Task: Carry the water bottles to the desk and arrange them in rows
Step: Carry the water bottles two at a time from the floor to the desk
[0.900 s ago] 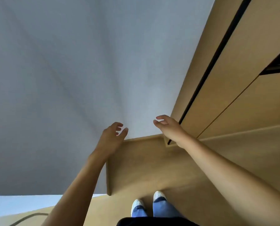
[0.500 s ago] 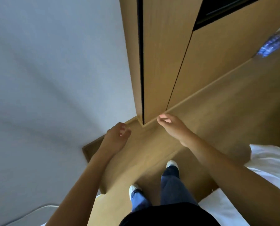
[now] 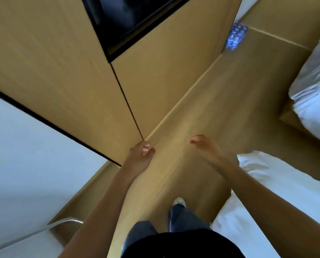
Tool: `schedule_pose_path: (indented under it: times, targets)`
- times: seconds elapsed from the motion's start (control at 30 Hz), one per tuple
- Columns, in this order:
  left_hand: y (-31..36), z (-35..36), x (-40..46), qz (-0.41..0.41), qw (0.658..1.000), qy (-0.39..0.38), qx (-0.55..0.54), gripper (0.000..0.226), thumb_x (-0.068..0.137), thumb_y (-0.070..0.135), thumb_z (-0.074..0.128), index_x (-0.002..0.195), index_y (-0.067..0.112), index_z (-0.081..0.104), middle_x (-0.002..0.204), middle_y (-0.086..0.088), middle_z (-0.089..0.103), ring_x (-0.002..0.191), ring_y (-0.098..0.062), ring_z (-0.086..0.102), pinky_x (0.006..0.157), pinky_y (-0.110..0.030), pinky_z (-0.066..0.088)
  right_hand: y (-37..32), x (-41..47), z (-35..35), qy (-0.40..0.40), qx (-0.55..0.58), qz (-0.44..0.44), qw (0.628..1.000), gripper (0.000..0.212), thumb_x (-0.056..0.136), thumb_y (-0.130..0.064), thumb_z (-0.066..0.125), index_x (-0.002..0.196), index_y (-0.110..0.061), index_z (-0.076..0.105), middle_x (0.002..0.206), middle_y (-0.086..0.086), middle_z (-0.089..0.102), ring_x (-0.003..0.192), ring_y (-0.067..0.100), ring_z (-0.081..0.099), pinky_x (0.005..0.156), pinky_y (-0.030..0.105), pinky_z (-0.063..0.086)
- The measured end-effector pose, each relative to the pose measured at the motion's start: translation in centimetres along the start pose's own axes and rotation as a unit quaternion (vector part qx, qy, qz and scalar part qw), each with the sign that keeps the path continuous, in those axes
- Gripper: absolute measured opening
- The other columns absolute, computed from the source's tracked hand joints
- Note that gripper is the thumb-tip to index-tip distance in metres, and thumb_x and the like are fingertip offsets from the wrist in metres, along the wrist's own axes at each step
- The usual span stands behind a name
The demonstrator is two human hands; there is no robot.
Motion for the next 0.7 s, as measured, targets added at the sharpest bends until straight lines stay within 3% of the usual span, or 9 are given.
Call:
schedule_pose_path:
  times: [0.1,0.23,0.37,0.47,0.6,0.7]
  targets:
    - [4.9,3.0,3.8,0.016,1.000,-0.007,0.009,0.029,0.096,0.024,0.059,0.120,0.008,0.061,0.112,-0.005,0.063,0.098,-0.013,0.056,0.080,-0.017,0.036,1.4,2.7,-5.8,0.040,0.034,0.020,0.998,0.033,0.098,-0.027,0.060,0.124,-0.007,0.062,0.121,0.012,0.065,0.109,0.027,0.061,0.095,0.035,0.045]
    - [10.3,6.2,8.8,0.036,0.998,-0.040,0.021,0.030,0.097,0.028,0.057,0.121,0.012,0.059,0.110,0.001,0.059,0.098,-0.012,0.054,0.081,-0.020,0.036,2.8,6.2,-11.4,0.059,0.073,0.057,0.994,0.032,0.098,-0.037,0.058,0.124,-0.020,0.061,0.110,-0.001,0.063,0.099,0.018,0.060,0.089,0.033,0.046]
    - [15.3,9.3,14.8,0.065,0.994,-0.076,0.038,0.030,0.096,0.031,0.058,0.118,0.011,0.060,0.110,-0.001,0.061,0.097,-0.014,0.056,0.083,-0.022,0.039,4.0,10.8,-16.0,0.088,0.121,0.082,0.985,0.032,0.097,-0.037,0.059,0.124,-0.019,0.062,0.099,-0.003,0.063,0.072,0.008,0.052,0.077,0.029,0.042]
    - [19.3,11.9,20.7,0.087,0.989,-0.109,0.056,0.031,0.096,0.035,0.057,0.118,0.015,0.059,0.107,0.003,0.059,0.093,-0.009,0.055,0.080,-0.021,0.039,4.5,15.5,-19.8,0.111,0.144,0.104,0.978,0.033,0.096,-0.038,0.059,0.124,-0.020,0.062,0.094,-0.007,0.061,0.077,0.009,0.053,0.077,0.030,0.042]
    - [25.2,14.6,29.2,0.118,0.981,-0.134,0.080,0.030,0.096,0.036,0.056,0.119,0.018,0.059,0.108,0.006,0.058,0.084,0.006,0.051,0.069,-0.012,0.037,3.4,22.3,-26.1,0.134,0.160,0.110,0.972,0.035,0.098,-0.038,0.058,0.127,-0.019,0.059,0.106,-0.002,0.062,0.092,0.014,0.057,0.077,0.029,0.043]
    - [30.4,15.8,35.3,0.127,0.976,-0.150,0.097,0.031,0.095,0.037,0.056,0.120,0.018,0.059,0.107,0.006,0.058,0.083,0.003,0.051,0.068,-0.013,0.037,1.8,26.9,-30.8,0.147,0.175,0.119,0.966,0.037,0.098,-0.037,0.057,0.129,-0.018,0.058,0.112,0.001,0.061,0.097,0.015,0.058,0.077,0.028,0.044]
Point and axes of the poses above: each hand's wrist, its own x-axis towards the middle knuckle, its own z-axis out of the palm, y = z × x, the point moved 4 cm from there along x, towards the middle knuckle
